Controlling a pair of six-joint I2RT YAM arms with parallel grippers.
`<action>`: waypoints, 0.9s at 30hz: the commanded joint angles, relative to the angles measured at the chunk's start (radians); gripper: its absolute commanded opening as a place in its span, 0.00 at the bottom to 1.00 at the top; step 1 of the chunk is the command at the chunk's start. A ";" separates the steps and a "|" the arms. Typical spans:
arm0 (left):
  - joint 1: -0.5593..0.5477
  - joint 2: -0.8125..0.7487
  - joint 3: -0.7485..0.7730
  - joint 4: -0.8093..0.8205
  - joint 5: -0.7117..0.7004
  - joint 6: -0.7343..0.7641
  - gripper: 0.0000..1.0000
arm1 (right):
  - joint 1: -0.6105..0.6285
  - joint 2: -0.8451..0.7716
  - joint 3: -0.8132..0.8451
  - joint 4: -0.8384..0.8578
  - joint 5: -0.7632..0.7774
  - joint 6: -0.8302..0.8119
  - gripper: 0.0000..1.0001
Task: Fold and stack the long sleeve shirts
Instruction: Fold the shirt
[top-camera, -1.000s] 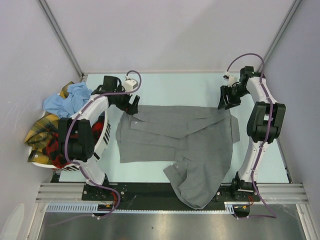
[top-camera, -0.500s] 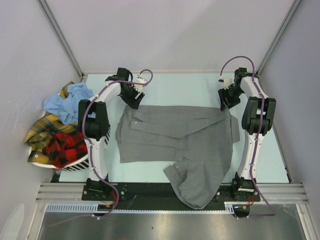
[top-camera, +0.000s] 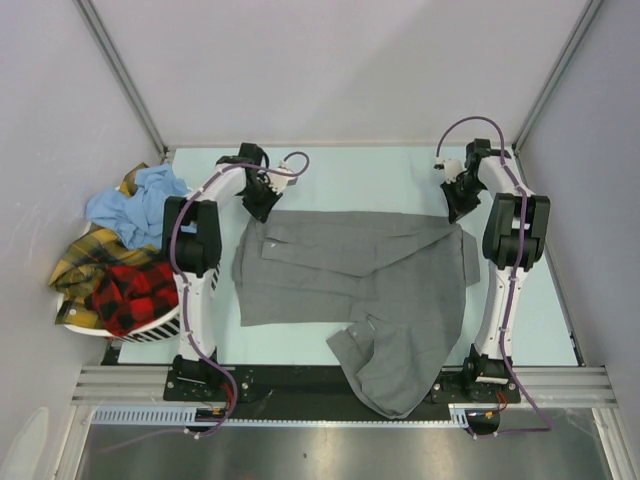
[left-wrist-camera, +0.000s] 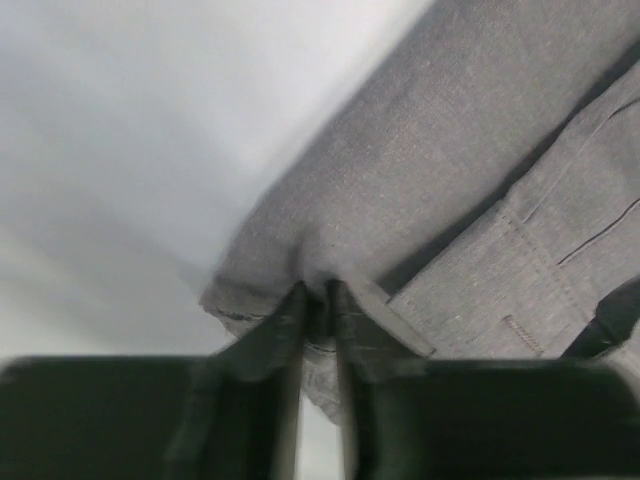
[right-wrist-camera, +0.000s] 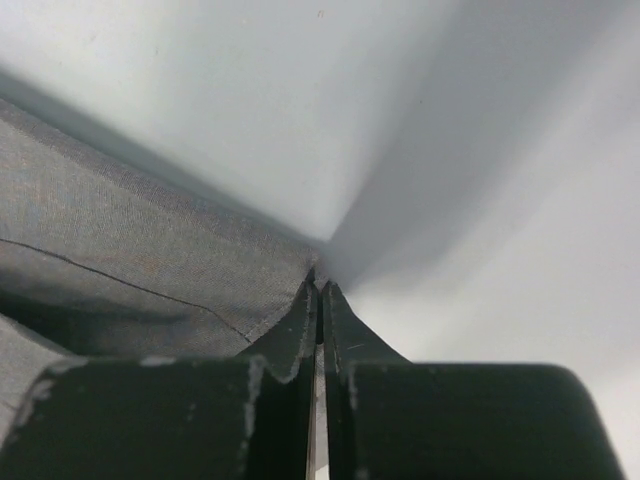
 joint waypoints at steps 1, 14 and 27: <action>-0.006 0.011 0.068 -0.005 0.024 -0.015 0.06 | -0.004 0.000 0.004 0.132 0.098 0.001 0.00; -0.005 0.121 0.307 0.060 -0.024 -0.169 0.00 | -0.018 0.122 0.245 0.337 0.225 0.085 0.00; 0.012 -0.404 -0.135 0.143 0.275 -0.067 0.78 | -0.151 -0.248 0.165 -0.030 -0.182 -0.079 1.00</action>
